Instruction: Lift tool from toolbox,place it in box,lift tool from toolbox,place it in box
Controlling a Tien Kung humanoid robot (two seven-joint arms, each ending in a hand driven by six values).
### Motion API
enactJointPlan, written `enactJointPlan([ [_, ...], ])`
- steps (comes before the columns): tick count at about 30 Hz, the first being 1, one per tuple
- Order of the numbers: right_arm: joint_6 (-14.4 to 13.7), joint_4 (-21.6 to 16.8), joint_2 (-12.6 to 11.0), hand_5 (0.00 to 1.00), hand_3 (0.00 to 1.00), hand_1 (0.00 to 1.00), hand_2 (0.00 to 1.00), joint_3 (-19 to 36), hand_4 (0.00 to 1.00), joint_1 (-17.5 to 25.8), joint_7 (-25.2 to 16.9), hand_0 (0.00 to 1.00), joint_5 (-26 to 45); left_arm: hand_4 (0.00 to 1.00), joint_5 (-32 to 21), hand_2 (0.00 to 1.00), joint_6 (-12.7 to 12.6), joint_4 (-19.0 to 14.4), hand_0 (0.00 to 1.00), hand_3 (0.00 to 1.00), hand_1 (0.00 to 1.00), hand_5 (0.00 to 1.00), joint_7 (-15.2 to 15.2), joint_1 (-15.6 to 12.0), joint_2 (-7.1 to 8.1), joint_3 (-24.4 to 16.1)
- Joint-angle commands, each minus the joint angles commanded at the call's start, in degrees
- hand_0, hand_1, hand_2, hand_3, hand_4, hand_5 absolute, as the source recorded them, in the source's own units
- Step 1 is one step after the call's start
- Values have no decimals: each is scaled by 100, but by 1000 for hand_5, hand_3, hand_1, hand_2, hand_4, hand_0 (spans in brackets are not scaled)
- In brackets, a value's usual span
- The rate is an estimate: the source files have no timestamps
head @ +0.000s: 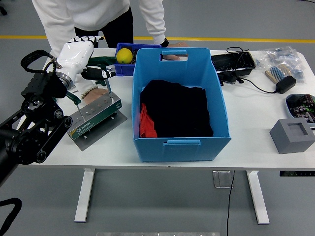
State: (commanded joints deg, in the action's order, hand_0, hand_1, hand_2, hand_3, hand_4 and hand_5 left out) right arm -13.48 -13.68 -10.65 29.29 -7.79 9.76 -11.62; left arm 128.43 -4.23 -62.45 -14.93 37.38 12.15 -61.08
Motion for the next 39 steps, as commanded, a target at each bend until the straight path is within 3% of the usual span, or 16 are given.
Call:
enactJointPlan([
  [1,1,0,0,686,562,626,697,7,787,3,4,644,-12,998,-19,694,26,41,724,746,695,640,-40,23,-8,29],
  [2,3,0,-1,686,562,626,697,20,788,6,13,644,-41,998,-34,622,52,97,638,684,626,676,-82,50,-23,64],
  [7,7,-5,-8,686,562,626,697,67,788,13,45,644,-144,998,-120,622,106,342,638,684,626,676,-233,174,-112,157],
  [8,6,-7,-9,686,562,626,697,79,788,14,52,646,-164,998,-140,558,107,397,574,638,569,709,-262,206,-135,165],
  [13,5,-9,-17,686,562,626,697,108,788,7,68,646,-222,998,-212,558,86,651,574,638,569,709,-341,362,-227,185],
  [14,6,-10,-19,685,562,627,697,113,788,2,71,646,-232,998,-220,480,89,697,525,590,501,745,-355,393,-243,191],
  [19,9,-12,-26,685,562,627,697,118,788,-11,80,646,-266,998,-292,480,120,871,525,590,501,745,-442,495,-305,259],
  [20,11,-12,-27,683,562,626,697,116,788,-14,81,646,-268,998,-301,353,125,895,446,516,362,779,-453,507,-313,269],
  [25,26,-11,-42,683,562,626,697,98,788,-51,79,646,-271,998,-336,353,80,1041,446,516,362,779,-462,594,-336,364],
  [26,28,-10,-45,682,562,626,699,93,789,-57,77,646,-267,998,-340,292,76,1064,362,425,254,801,-461,605,-338,378],
  [37,38,-2,-63,682,562,626,699,54,789,-105,58,646,-209,998,-428,242,-36,1319,300,368,204,801,-444,708,-359,485],
  [38,38,-2,-63,682,563,627,698,53,790,-107,57,647,-207,998,-434,193,-36,1325,233,294,149,803,-443,714,-358,496],
  [39,38,-2,-64,682,563,627,698,50,790,-108,55,647,-199,998,-455,193,-33,1341,233,294,149,803,-442,728,-355,522],
])
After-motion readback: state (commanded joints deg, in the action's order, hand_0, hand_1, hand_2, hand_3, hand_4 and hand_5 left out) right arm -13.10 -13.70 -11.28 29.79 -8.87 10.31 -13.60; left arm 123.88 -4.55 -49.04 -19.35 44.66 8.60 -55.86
